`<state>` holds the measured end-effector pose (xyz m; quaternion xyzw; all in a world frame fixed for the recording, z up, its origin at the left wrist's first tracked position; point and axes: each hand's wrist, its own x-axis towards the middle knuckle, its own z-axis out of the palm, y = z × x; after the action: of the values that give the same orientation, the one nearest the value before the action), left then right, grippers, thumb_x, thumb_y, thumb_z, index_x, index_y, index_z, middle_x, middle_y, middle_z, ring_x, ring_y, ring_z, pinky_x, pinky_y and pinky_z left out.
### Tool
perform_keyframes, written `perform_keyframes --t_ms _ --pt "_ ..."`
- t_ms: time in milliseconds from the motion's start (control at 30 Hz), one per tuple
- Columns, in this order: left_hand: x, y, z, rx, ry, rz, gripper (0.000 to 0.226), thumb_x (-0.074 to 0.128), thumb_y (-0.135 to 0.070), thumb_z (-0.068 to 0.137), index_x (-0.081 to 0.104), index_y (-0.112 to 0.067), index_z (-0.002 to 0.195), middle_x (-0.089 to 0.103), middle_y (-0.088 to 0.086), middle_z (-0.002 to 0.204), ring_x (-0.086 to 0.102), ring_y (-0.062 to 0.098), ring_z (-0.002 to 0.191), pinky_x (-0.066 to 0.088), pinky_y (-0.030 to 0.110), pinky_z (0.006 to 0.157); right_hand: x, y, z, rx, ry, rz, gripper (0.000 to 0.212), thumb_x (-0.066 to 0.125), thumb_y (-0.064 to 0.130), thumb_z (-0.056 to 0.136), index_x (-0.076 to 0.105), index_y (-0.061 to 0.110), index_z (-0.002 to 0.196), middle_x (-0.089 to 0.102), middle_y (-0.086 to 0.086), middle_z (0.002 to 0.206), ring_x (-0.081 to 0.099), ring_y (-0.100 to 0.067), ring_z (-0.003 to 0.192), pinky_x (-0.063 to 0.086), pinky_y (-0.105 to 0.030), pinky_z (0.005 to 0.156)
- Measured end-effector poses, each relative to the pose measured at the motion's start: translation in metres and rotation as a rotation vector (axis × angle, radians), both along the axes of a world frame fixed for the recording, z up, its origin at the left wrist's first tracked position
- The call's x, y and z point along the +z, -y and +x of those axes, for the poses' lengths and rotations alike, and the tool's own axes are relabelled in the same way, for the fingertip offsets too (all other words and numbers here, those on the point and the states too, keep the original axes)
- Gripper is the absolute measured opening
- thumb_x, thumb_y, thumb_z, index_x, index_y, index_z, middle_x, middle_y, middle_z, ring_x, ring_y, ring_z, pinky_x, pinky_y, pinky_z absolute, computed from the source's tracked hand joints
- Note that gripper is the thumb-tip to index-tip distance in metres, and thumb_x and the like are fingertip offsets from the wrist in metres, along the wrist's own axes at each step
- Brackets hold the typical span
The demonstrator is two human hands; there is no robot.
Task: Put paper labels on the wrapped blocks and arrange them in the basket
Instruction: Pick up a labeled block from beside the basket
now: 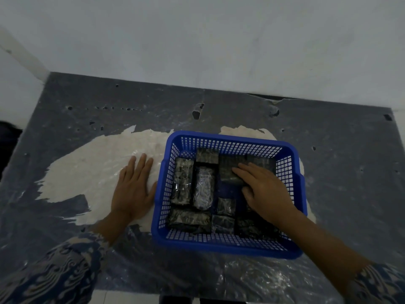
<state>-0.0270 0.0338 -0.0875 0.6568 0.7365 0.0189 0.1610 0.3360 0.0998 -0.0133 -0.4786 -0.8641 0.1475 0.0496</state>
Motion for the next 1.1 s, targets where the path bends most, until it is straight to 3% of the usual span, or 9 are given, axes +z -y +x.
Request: perform_keyframes --t_ms 167,300,367,533,667,800,900,1000,1100 --pt "0.000 0.002 0.001 -0.021 -0.017 0.008 0.084 0.048 -0.053 0.100 0.002 -0.023 0.164 -0.006 0.001 0.172 -0.016 0.021 0.157 0.003 0.045 0.128 0.020 0.009 0.004 -0.208 -0.284 0.017 0.042 0.061 0.010 0.093 0.057 0.019 0.134 0.066 -0.004 0.125 0.063 -0.018 0.108 0.053 -0.030 0.092" --pt "0.001 0.002 -0.001 -0.052 -0.021 -0.021 0.081 0.041 -0.054 0.102 0.000 -0.020 0.163 -0.008 0.005 0.171 -0.016 0.024 0.157 0.002 0.047 0.127 0.039 0.027 0.015 -0.471 -0.600 0.043 0.035 0.056 0.011 0.098 0.056 0.033 0.125 0.063 0.024 0.089 0.059 0.005 0.077 0.042 -0.004 0.064" --pt "0.003 0.003 -0.001 -0.068 -0.021 -0.037 0.079 0.029 -0.056 0.101 -0.002 -0.018 0.163 -0.010 0.006 0.171 -0.016 0.027 0.156 0.003 0.048 0.127 0.045 0.038 0.028 -0.623 -0.687 0.030 0.023 0.055 0.017 0.099 0.057 0.033 0.116 0.064 0.024 0.080 0.060 0.003 0.071 0.041 -0.006 0.059" --pt "0.006 0.007 -0.002 -0.115 0.003 -0.045 0.083 0.027 -0.054 0.095 -0.001 -0.014 0.163 -0.008 0.008 0.171 -0.013 0.032 0.157 0.005 0.052 0.126 0.060 0.079 0.061 -0.871 -1.064 -0.027 0.027 0.051 0.019 0.102 0.059 0.040 0.118 0.072 0.006 0.110 0.071 -0.014 0.101 0.060 -0.032 0.080" --pt "0.007 0.008 -0.005 -0.148 0.008 -0.050 0.083 0.032 -0.051 0.096 0.004 -0.009 0.162 -0.002 0.013 0.171 -0.008 0.036 0.157 0.012 0.059 0.124 0.061 0.115 0.095 -1.099 -1.224 0.087 0.025 0.048 0.014 0.102 0.056 0.028 0.121 0.069 -0.001 0.115 0.071 -0.019 0.103 0.062 -0.033 0.078" --pt "0.008 0.019 -0.006 -0.187 0.029 0.000 0.094 0.015 -0.064 0.086 0.007 -0.009 0.162 0.000 0.011 0.170 -0.004 0.034 0.157 0.011 0.056 0.124 0.038 0.146 0.135 -1.410 -1.038 0.178 0.027 0.046 0.025 0.094 0.051 0.024 0.121 0.064 -0.013 0.113 0.067 -0.030 0.099 0.061 -0.050 0.077" --pt "0.006 0.024 -0.006 -0.179 0.032 0.040 0.094 0.014 -0.064 0.086 0.011 -0.009 0.162 0.004 0.009 0.170 0.000 0.033 0.158 0.012 0.056 0.124 0.008 0.160 0.148 -1.487 -0.846 0.047 0.017 0.046 0.030 0.090 0.050 0.024 0.106 0.062 -0.019 0.104 0.064 -0.040 0.093 0.054 -0.065 0.079" --pt "0.005 0.025 -0.006 -0.156 0.041 0.031 0.087 0.027 -0.058 0.090 0.012 -0.013 0.163 0.002 0.005 0.171 -0.001 0.030 0.158 0.011 0.054 0.125 -0.018 0.162 0.148 -1.480 -0.873 -0.112 0.015 0.049 0.029 0.090 0.055 0.026 0.103 0.065 -0.009 0.101 0.065 -0.034 0.097 0.055 -0.061 0.083" --pt "0.005 0.025 -0.007 -0.152 0.022 0.026 0.084 0.030 -0.055 0.092 0.011 -0.014 0.163 0.003 0.006 0.171 -0.001 0.029 0.159 0.011 0.053 0.126 -0.030 0.159 0.145 -1.483 -0.828 -0.109 0.014 0.060 0.036 0.082 0.055 0.034 0.096 0.063 0.009 0.093 0.064 -0.019 0.090 0.054 -0.036 0.069"
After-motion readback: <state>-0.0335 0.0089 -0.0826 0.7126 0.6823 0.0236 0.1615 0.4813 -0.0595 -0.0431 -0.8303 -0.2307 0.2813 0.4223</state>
